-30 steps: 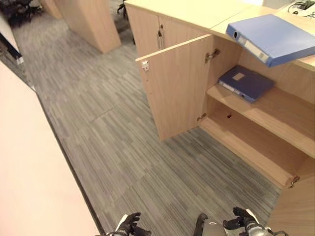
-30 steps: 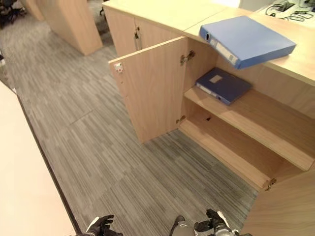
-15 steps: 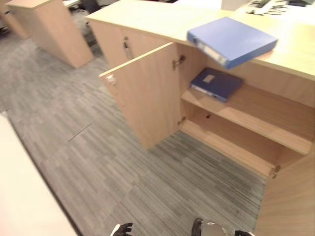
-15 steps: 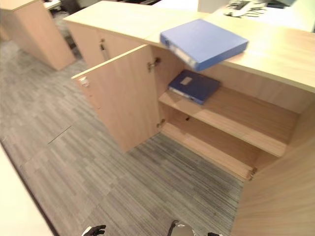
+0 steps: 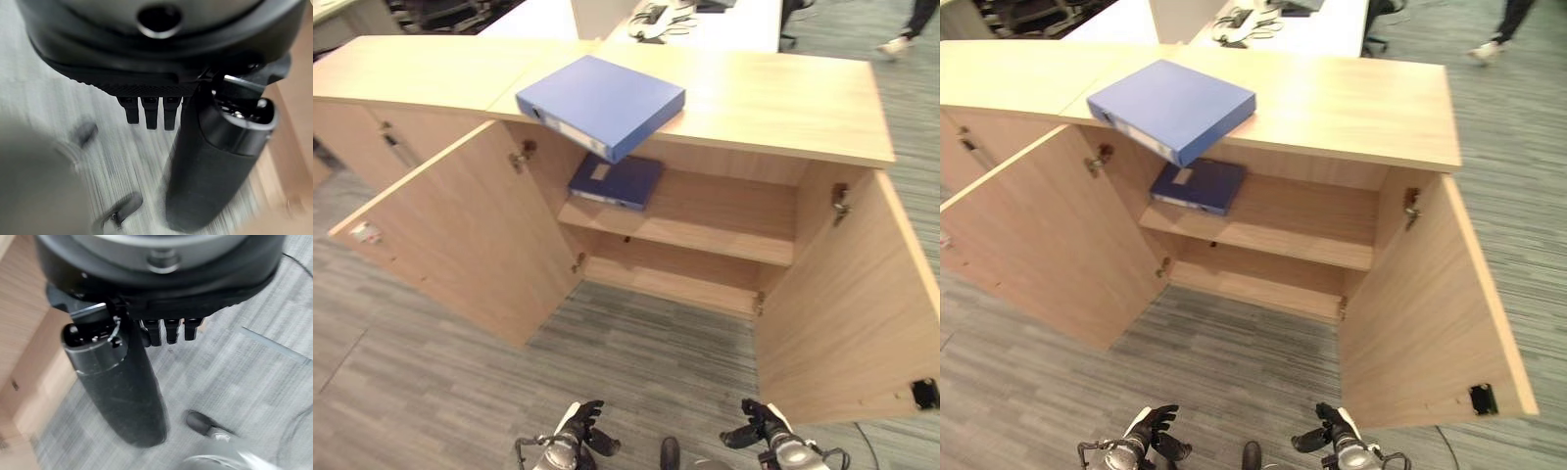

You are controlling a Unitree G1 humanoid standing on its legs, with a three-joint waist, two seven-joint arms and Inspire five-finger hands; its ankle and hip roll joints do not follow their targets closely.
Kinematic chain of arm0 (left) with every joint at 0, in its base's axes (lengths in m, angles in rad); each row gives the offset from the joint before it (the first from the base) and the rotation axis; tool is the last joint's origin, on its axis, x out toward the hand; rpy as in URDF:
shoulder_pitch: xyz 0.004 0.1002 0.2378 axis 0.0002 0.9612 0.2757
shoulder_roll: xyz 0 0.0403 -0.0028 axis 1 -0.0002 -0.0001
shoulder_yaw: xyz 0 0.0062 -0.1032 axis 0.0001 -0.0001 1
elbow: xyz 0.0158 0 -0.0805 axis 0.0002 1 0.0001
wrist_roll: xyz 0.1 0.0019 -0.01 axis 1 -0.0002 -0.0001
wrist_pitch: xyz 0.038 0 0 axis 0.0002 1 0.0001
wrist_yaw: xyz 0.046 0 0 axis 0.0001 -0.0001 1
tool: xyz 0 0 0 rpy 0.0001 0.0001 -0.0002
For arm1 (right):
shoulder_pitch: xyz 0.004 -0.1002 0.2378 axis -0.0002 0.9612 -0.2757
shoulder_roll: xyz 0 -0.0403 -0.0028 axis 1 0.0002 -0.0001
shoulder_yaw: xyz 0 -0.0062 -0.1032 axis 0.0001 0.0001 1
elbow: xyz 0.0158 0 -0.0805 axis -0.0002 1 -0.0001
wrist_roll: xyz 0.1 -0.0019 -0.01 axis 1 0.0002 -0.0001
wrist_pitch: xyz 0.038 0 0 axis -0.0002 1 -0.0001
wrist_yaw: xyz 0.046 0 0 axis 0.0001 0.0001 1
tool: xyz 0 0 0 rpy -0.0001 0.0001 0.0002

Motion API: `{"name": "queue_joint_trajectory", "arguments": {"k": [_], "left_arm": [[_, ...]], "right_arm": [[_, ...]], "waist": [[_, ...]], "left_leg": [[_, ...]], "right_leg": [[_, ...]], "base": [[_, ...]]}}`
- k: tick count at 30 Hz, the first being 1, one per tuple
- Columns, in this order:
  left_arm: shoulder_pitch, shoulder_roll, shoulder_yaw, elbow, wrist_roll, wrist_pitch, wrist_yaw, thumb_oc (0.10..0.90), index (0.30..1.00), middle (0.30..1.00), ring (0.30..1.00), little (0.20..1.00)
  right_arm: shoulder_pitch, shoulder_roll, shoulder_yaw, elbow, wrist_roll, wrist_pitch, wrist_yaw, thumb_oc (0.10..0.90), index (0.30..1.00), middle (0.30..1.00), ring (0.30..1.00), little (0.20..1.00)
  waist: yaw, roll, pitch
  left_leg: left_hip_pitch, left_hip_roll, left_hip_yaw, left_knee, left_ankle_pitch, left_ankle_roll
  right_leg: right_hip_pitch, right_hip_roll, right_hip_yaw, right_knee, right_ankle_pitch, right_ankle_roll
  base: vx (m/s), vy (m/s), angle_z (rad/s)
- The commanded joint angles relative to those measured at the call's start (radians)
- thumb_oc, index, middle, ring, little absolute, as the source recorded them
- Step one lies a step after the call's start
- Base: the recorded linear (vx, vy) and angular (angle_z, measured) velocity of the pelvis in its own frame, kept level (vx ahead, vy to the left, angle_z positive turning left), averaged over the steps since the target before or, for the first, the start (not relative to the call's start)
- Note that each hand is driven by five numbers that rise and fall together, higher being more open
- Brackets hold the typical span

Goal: Put the empty folder in the office cabinet

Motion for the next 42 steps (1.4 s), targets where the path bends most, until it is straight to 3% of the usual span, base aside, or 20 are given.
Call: {"name": "queue_joint_trajectory", "arguments": {"k": [1,7,10,13,18,19,21,23,26,27,28,29,31,32,34,37,38,39,41,42], "left_arm": [[-0.043,0.070,0.082,0.008,-0.046,-0.018,0.051,0.800,0.900,0.900,0.900,0.900],[-0.033,0.040,0.083,0.039,-0.042,-0.001,0.052,0.800,0.900,0.900,0.900,0.900],[-0.037,0.033,0.080,0.051,-0.043,0.002,0.053,0.800,0.900,0.900,0.900,0.900],[-0.055,0.022,0.070,0.053,-0.055,0.006,0.053,0.800,0.900,0.900,0.900,0.900],[-0.073,0.009,0.061,0.043,-0.067,0.001,0.051,0.800,0.900,0.900,0.900,0.900],[-0.089,0.008,0.050,0.033,-0.068,0.000,0.052,0.800,0.900,0.900,0.900,0.900],[-0.104,0.013,0.047,0.023,-0.075,-0.004,0.051,0.800,0.900,0.900,0.900,0.900],[-0.121,0.020,0.053,0.018,-0.083,-0.004,0.052,0.800,0.900,0.900,0.900,0.900],[-0.127,0.030,0.066,0.020,-0.090,-0.005,0.055,0.800,0.900,0.900,0.900,0.900],[-0.121,0.037,0.001,0.027,-0.042,-0.018,0.049,0.800,0.900,0.900,0.900,0.900],[-0.128,0.025,0.012,0.023,-0.042,-0.024,0.059,0.800,0.900,0.900,0.900,0.900],[-0.147,0.013,0.009,0.024,-0.046,-0.021,0.065,0.800,0.900,0.900,0.900,0.900],[-0.142,0.014,0.004,0.032,-0.040,-0.027,0.064,0.800,0.900,0.900,0.900,0.900],[-0.141,0.016,0.004,0.034,-0.038,-0.028,0.065,0.800,0.900,0.900,0.900,0.900],[-0.140,0.017,0.006,0.042,-0.037,-0.026,0.067,0.800,0.900,0.900,0.900,0.900],[-0.136,0.014,0.003,0.050,-0.036,-0.025,0.066,0.800,0.900,0.900,0.900,0.900],[-0.137,0.015,0.006,0.058,-0.026,-0.026,0.064,0.800,0.900,0.900,0.900,0.900],[-0.137,0.015,0.006,0.058,-0.026,-0.026,0.064,0.800,0.900,0.900,0.900,0.900],[-0.136,0.010,-0.010,0.063,0.000,-0.028,0.067,0.800,0.900,0.900,0.900,0.900],[-0.135,0.009,-0.011,0.063,0.000,-0.028,0.067,0.800,0.900,0.900,0.900,0.900]], "right_arm": [[0.020,-0.071,-0.034,0.009,-0.027,-0.005,-0.039,0.800,0.900,0.900,0.900,0.900],[0.033,-0.048,-0.013,0.038,-0.044,0.011,-0.016,0.800,0.900,0.900,0.900,0.900],[0.037,-0.040,-0.013,0.050,-0.049,0.014,-0.014,0.800,0.900,0.900,0.900,0.900],[0.042,-0.032,-0.045,0.057,-0.021,0.022,-0.017,0.800,0.900,0.900,0.900,0.900],[0.045,-0.025,-0.058,0.054,-0.010,0.024,-0.013,0.800,0.900,0.900,0.900,0.900],[0.037,-0.023,-0.050,0.045,-0.020,0.025,-0.012,0.800,0.900,0.900,0.900,0.900],[0.022,-0.019,-0.049,0.039,-0.018,0.023,-0.008,0.800,0.900,0.900,0.900,0.900],[0.008,-0.014,-0.053,0.029,-0.013,0.022,-0.008,0.800,0.900,0.900,0.900,0.900],[0.010,-0.007,-0.060,0.019,-0.013,0.020,-0.011,0.800,0.900,0.900,0.900,0.900],[0.040,-0.017,-0.101,0.032,0.028,0.006,-0.002,0.800,0.900,0.900,0.900,0.900],[0.054,-0.003,-0.102,0.015,0.055,0.002,-0.013,0.800,0.900,0.900,0.900,0.900],[0.066,0.006,-0.096,0.005,0.073,0.003,-0.020,0.800,0.900,0.900,0.900,0.900],[0.074,0.008,-0.084,0.009,0.076,0.004,-0.017,0.800,0.900,0.900,0.900,0.900],[0.071,0.010,-0.079,0.011,0.073,0.005,-0.019,0.800,0.900,0.900,0.900,0.900],[0.065,0.010,-0.074,0.014,0.063,0.006,-0.024,0.800,0.900,0.900,0.900,0.900],[0.059,0.010,-0.071,0.017,0.064,0.006,-0.028,0.800,0.900,0.900,0.900,0.900],[0.062,0.007,-0.079,0.016,0.075,0.008,-0.023,0.800,0.900,0.900,0.900,0.900],[0.063,0.006,-0.080,0.016,0.075,0.008,-0.022,0.800,0.900,0.900,0.900,0.900],[0.079,0.010,-0.084,0.022,0.082,0.015,-0.011,0.800,0.900,0.900,0.900,0.900],[0.081,0.010,-0.085,0.022,0.082,0.015,-0.011,0.800,0.900,0.900,0.900,0.900]], "waist": [[0.019,0.021,0.061],[0.026,0.014,0.045],[0.034,0.009,0.028],[0.025,-0.005,0.004],[0.015,-0.021,-0.025],[0.010,-0.041,-0.028],[0.013,-0.041,-0.025],[0.018,-0.035,-0.019],[0.033,-0.013,-0.007],[-0.055,0.006,-0.026],[-0.068,0.039,0.005],[-0.089,0.022,0.012],[-0.096,0.029,0.014],[-0.098,0.032,0.013],[-0.100,0.035,0.014],[-0.114,0.039,0.022],[-0.150,0.036,0.039],[-0.154,0.038,0.043],[-0.187,0.042,0.050],[-0.192,0.043,0.056]], "left_leg": [[0.023,0.054,0.016,-0.011,0.072,0.032],[0.024,0.075,0.050,0.001,0.099,0.023],[-0.004,0.050,0.021,0.018,0.085,0.028],[-0.040,-0.006,0.067,0.061,0.059,0.052],[-0.063,-0.089,0.126,0.081,0.014,0.100],[-0.066,-0.147,0.127,0.086,-0.032,0.118],[-0.072,-0.158,0.143,0.086,-0.051,0.136],[-0.058,-0.163,0.177,0.078,-0.069,0.154],[-0.002,-0.214,0.196,0.050,-0.114,0.205],[0.006,-0.335,-0.008,0.091,-0.175,0.260],[0.022,-0.265,0.070,0.027,-0.114,0.233],[0.057,-0.304,0.060,-0.016,-0.133,0.229],[0.064,-0.301,0.082,-0.020,-0.124,0.228],[0.073,-0.296,0.077,-0.024,-0.134,0.229],[0.081,-0.294,0.067,-0.024,-0.145,0.228],[0.099,-0.307,0.046,-0.028,-0.162,0.228],[0.129,-0.323,-0.003,-0.032,-0.175,0.219],[0.133,-0.323,-0.008,-0.031,-0.180,0.221],[0.160,-0.336,-0.050,-0.028,-0.187,0.221],[0.168,-0.338,-0.056,-0.027,-0.192,0.224]], "right_leg": [[0.062,-0.154,-0.202,0.053,-0.154,0.199],[0.121,-0.104,-0.125,0.066,-0.222,0.183],[0.156,-0.099,-0.099,0.072,-0.253,0.185],[0.167,-0.127,-0.090,0.094,-0.253,0.210],[0.143,-0.175,-0.095,0.142,-0.170,0.267],[0.117,-0.208,-0.104,0.225,-0.110,0.318],[0.054,-0.201,-0.130,0.322,-0.040,0.319],[0.006,-0.223,-0.214,0.421,0.042,0.319],[-0.039,-0.315,-0.358,0.567,0.132,0.319],[-0.030,-0.210,0.009,0.505,0.166,0.319],[-0.079,-0.184,0.044,0.576,0.106,0.319],[-0.082,-0.179,0.119,0.556,0.084,0.319],[-0.106,-0.131,0.171,0.486,0.008,0.303],[-0.124,-0.116,0.171,0.420,-0.067,0.279],[-0.147,-0.099,0.159,0.310,-0.127,0.261],[-0.211,-0.070,0.188,0.234,-0.089,0.256],[-0.282,-0.050,0.290,0.148,-0.020,0.277],[-0.276,-0.052,0.287,0.146,-0.024,0.279],[-0.284,-0.029,0.415,0.171,-0.006,0.292],[-0.278,-0.031,0.410,0.178,-0.016,0.293]], "base": [[0.33,0.050,-0.78],[0.39,0.064,-1.07],[0.41,0.147,-0.99],[0.46,0.227,-0.42],[0.35,0.188,-0.37],[0.32,0.181,-0.29],[0.28,0.126,-0.20],[0.15,0.103,-0.20],[0.23,0.076,-0.13],[0.25,-0.108,-0.05],[0.24,-0.148,1.39],[0.15,0.286,2.39],[0.13,0.033,1.52],[0.12,-0.071,-0.09],[0.16,-0.042,-0.16],[0.17,-0.087,0.05],[0.18,-0.090,0.16],[0.24,-0.137,0.26],[0.14,-0.047,0.91],[0.09,-0.040,1.47]]}}
